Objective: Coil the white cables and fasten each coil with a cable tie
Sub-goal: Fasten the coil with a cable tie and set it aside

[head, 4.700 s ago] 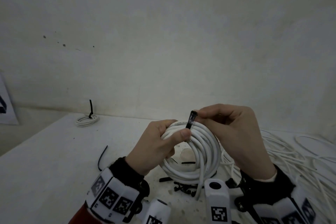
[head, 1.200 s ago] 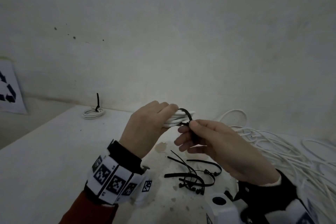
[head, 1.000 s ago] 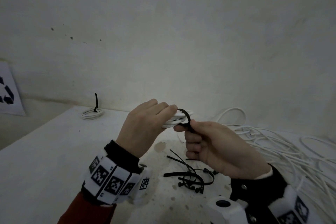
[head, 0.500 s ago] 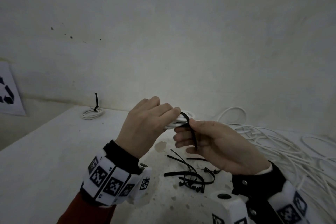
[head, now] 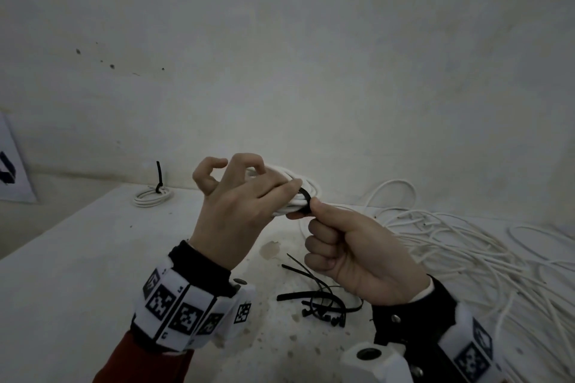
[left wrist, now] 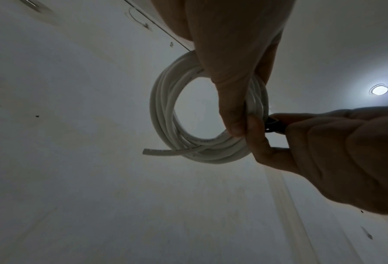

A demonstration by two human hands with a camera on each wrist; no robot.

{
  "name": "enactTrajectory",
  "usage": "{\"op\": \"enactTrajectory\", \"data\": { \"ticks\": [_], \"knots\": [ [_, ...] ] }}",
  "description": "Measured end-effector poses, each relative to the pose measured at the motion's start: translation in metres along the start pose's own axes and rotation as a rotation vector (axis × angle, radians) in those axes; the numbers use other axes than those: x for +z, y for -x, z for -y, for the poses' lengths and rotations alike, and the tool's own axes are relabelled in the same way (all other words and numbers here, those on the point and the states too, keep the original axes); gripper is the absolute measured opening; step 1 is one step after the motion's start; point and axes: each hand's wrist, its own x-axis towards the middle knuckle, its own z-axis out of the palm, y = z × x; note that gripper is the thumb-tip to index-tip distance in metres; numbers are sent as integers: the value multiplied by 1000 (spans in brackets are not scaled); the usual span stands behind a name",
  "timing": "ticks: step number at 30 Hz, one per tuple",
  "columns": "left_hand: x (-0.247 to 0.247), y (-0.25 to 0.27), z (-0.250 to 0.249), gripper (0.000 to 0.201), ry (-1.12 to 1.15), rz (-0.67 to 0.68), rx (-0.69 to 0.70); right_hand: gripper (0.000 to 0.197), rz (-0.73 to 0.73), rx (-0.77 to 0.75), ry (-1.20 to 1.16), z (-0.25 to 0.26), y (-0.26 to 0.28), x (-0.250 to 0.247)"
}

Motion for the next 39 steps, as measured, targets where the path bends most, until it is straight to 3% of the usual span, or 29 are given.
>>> {"op": "enactTrajectory", "data": {
  "ticks": [3,6,10,13,14,17,20,23,28,31,35,39],
  "knots": [
    [-1,-2,1,11,-91,-5,13,30,-31,-26,14,-3,-2,2],
    [-2,-1,3,19,31,138,-61,39,-92,-42,197,-4,-5,0],
    [5,9,8,26,359,341,-408,46,-277,-203,436,-2,-7,-6],
    [9,10,9,31,622,295,-691,18,-481,-403,639,-1,-10,-15],
    [9,7,8,31,711,275,-821,25,-493,-399,733,-1,-11,-19],
    [8,1,4,28,927,263,-1124,57,-305,-206,737,-2,-17,-23],
    [10,2,6,29,1036,268,-1261,43,-132,-86,492,-2,-21,-16],
    [18,11,19,29,993,303,-1354,29,-152,-97,431,-4,-38,-8],
    [33,31,63,13,1013,486,-1554,39,-216,12,325,-20,-103,-5],
    [46,45,97,11,968,571,-1593,24,-200,81,361,-33,-153,1],
    [70,71,146,11,854,581,-1659,7,-182,146,426,-53,-219,15],
    [98,104,194,8,756,594,-1724,15,-135,177,553,-73,-275,25]
  ]
}}
